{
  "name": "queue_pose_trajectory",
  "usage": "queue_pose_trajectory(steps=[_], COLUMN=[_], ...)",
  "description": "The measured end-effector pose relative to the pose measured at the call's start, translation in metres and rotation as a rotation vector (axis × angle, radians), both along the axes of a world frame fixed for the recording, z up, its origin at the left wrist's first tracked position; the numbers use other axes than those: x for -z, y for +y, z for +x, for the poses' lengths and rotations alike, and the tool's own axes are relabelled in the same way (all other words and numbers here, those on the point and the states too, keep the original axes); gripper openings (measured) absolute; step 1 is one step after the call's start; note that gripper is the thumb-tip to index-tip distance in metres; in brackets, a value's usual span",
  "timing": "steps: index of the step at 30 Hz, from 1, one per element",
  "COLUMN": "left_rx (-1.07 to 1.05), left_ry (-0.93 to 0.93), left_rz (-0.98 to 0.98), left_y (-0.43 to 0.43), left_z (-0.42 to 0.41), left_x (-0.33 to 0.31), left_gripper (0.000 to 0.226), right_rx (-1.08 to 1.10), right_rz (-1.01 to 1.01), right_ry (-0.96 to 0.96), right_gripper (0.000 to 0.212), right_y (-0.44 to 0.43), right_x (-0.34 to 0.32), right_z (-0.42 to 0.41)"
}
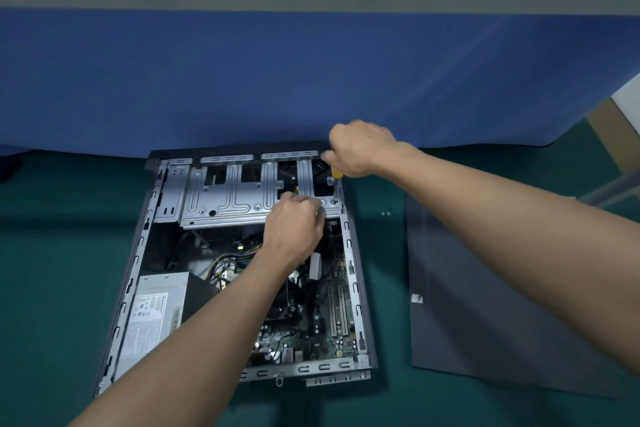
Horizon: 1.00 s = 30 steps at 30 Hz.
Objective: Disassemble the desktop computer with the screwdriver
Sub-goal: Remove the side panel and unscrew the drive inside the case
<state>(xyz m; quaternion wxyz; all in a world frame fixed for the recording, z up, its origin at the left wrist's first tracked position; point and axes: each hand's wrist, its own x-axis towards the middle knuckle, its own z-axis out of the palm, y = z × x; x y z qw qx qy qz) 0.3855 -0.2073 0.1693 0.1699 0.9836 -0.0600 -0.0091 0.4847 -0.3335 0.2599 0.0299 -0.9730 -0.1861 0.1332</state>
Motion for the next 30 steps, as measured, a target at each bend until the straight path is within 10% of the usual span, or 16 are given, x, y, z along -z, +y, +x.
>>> queue_pose_trajectory(steps=[7,11,17,21,26,30], left_rx=[-0.105,-0.174,-0.191,-0.196,-0.211,-0.223], left_ry=[0.011,0.049,0.07,0.069,0.071,0.075], left_rz=[-0.151,-0.164,-0.138,-0.152,-0.152,-0.161], left_y=[-0.01,-0.014,-0.016,-0.017,-0.018,-0.019], left_z=[0.013,0.02,0.024,0.024,0.025,0.025], left_x=[0.012,0.016,0.019,0.02,0.021,0.021], left_gripper=[0.02,0.028,0.032,0.032,0.031,0.031], right_rx=[0.013,-0.036,-0.029,-0.079,-0.045,-0.067], right_rz=[0.001,0.086,-0.012,0.071,-0.026,0.082], right_ry=[0.027,0.07,-0.013,0.062,0.009,0.082], right_gripper=[0.047,0.011,0.043,0.011,0.041,0.009], right_y=[-0.003,-0.006,-0.008,-0.009,-0.009,-0.009], right_x=[0.002,0.004,0.003,0.002,-0.001,0.0], right_z=[0.004,0.005,0.004,0.004,0.002,0.001])
